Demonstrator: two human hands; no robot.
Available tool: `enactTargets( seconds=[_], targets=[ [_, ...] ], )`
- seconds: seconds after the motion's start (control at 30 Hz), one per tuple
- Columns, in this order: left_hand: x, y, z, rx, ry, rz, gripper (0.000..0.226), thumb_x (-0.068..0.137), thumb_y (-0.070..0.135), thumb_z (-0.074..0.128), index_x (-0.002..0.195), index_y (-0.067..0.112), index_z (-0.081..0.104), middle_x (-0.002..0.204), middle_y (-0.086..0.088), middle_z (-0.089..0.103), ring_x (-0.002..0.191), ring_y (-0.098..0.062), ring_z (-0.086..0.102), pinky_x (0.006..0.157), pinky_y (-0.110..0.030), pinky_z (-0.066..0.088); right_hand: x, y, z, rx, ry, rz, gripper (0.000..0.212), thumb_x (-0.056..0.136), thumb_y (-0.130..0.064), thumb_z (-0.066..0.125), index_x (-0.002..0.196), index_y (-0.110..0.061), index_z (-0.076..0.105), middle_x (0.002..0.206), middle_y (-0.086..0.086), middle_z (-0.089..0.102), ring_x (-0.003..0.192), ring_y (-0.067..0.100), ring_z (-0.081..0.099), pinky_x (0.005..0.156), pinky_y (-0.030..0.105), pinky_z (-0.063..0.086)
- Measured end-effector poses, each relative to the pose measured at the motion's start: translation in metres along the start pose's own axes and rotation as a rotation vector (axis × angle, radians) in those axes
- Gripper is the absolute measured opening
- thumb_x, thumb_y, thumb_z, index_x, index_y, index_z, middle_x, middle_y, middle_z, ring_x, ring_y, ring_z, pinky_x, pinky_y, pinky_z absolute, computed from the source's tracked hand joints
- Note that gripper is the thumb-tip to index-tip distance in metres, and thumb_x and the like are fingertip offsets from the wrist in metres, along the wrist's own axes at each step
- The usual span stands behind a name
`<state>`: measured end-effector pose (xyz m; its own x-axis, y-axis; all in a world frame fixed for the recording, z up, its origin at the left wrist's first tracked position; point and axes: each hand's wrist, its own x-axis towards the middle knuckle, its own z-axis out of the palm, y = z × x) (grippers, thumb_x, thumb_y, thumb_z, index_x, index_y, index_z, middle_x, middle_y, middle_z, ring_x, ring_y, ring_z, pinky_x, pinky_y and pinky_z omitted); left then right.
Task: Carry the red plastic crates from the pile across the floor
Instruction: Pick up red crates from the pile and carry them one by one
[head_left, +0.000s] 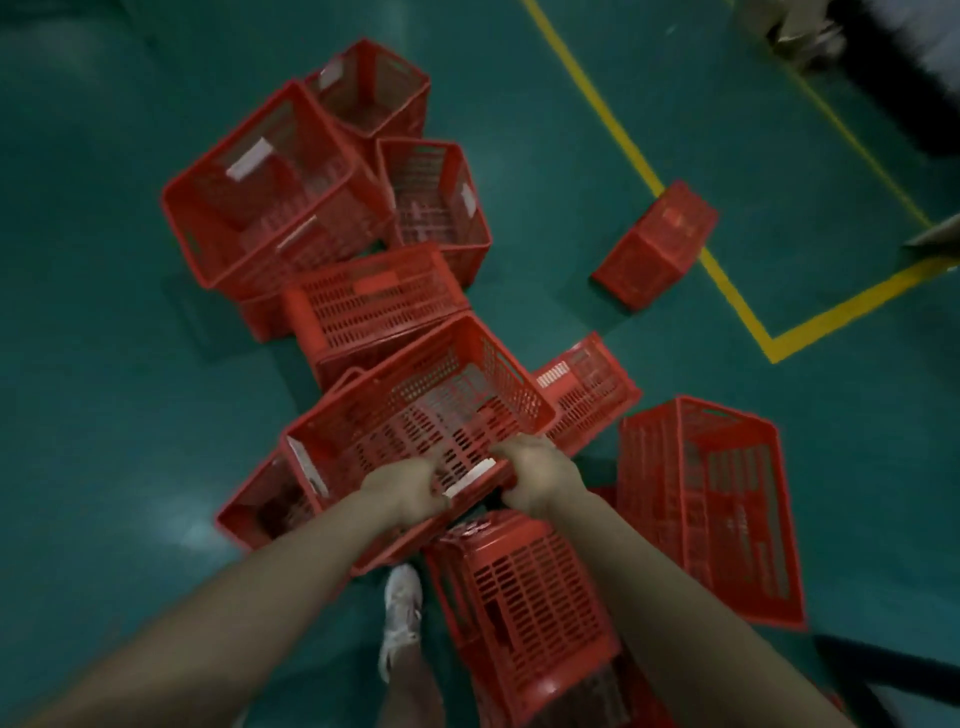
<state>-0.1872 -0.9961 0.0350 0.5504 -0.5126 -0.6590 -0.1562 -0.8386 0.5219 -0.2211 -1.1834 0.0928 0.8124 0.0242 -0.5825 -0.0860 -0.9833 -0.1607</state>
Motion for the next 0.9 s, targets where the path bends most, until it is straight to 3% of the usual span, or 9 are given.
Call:
enactTargets(
  seconds=[0.13, 0.33, 0.43, 0.53, 0.63, 0.73, 0.9],
  targets=[
    [0.042, -0.013, 0.037, -0.085, -0.015, -0.078, 0.047, 0.085, 0.047, 0.06, 0.124, 0.022, 0.055, 0.119, -0.001, 0.063, 0.11, -0.023, 0.06, 0.089, -0.032, 0.05, 0.059, 0.026, 0.033, -0.079, -0.136, -0.11, 0.057, 0.08, -0.029, 0.068, 0.135, -0.025, 0.052, 0.138, 0.001, 0.051, 0.13, 0.021, 0.041, 0.114, 0.034, 0.024],
    [0.099, -0.039, 0.09, -0.176, -0.041, -0.161, 0.055, 0.087, 0.043, 0.062, 0.134, 0.018, 0.046, 0.132, -0.006, 0.053, 0.116, -0.025, 0.054, 0.091, -0.035, 0.047, 0.131, 0.053, 0.091, -0.194, -0.247, -0.196, 0.069, 0.08, -0.023, 0.069, 0.144, -0.022, 0.042, 0.145, 0.001, 0.045, 0.137, 0.018, 0.035, 0.12, 0.034, 0.007],
    [0.116, -0.046, 0.108, -0.23, -0.087, -0.191, 0.073, 0.086, 0.043, 0.066, 0.146, 0.02, 0.033, 0.143, -0.006, 0.045, 0.124, -0.024, 0.049, 0.093, -0.031, 0.044, 0.152, 0.059, 0.108, -0.251, -0.317, -0.229, 0.07, 0.079, -0.017, 0.067, 0.144, -0.022, 0.042, 0.142, 0.004, 0.048, 0.134, 0.021, 0.039, 0.119, 0.034, 0.012],
    [0.13, -0.054, 0.127, -0.288, -0.097, -0.211, 0.088, 0.079, 0.046, 0.072, 0.15, 0.023, 0.025, 0.145, -0.003, 0.045, 0.125, -0.021, 0.05, 0.096, -0.031, 0.045, 0.168, 0.065, 0.124, -0.353, -0.361, -0.276, 0.067, 0.079, -0.025, 0.069, 0.141, -0.025, 0.043, 0.137, 0.003, 0.051, 0.13, 0.023, 0.043, 0.118, 0.037, 0.014],
    [0.138, -0.058, 0.142, -0.336, -0.099, -0.241, 0.094, 0.078, 0.043, 0.073, 0.152, 0.025, 0.017, 0.147, -0.001, 0.042, 0.126, -0.021, 0.049, 0.096, -0.03, 0.045, 0.179, 0.069, 0.137, -0.395, -0.391, -0.283, 0.066, 0.078, -0.028, 0.071, 0.139, -0.026, 0.045, 0.134, 0.002, 0.052, 0.125, 0.024, 0.047, 0.107, 0.037, 0.036],
    [0.146, -0.057, 0.153, -0.361, -0.074, -0.256, 0.082, 0.087, 0.033, 0.067, 0.152, 0.022, 0.018, 0.142, -0.007, 0.048, 0.122, -0.024, 0.052, 0.094, -0.029, 0.043, 0.185, 0.072, 0.143, -0.415, -0.403, -0.276, 0.057, 0.08, -0.023, 0.07, 0.133, -0.027, 0.049, 0.127, 0.002, 0.056, 0.116, 0.025, 0.053, 0.09, 0.036, 0.049],
    [0.146, -0.057, 0.154, -0.309, -0.052, -0.187, 0.049, 0.097, 0.022, 0.049, 0.145, 0.027, 0.039, 0.138, -0.006, 0.054, 0.123, -0.026, 0.052, 0.097, -0.029, 0.042, 0.184, 0.071, 0.144, -0.47, -0.42, -0.272, 0.039, 0.085, -0.011, 0.06, 0.124, -0.02, 0.061, 0.123, 0.007, 0.049, 0.114, 0.029, 0.053, 0.088, 0.039, 0.051]
  ],
)
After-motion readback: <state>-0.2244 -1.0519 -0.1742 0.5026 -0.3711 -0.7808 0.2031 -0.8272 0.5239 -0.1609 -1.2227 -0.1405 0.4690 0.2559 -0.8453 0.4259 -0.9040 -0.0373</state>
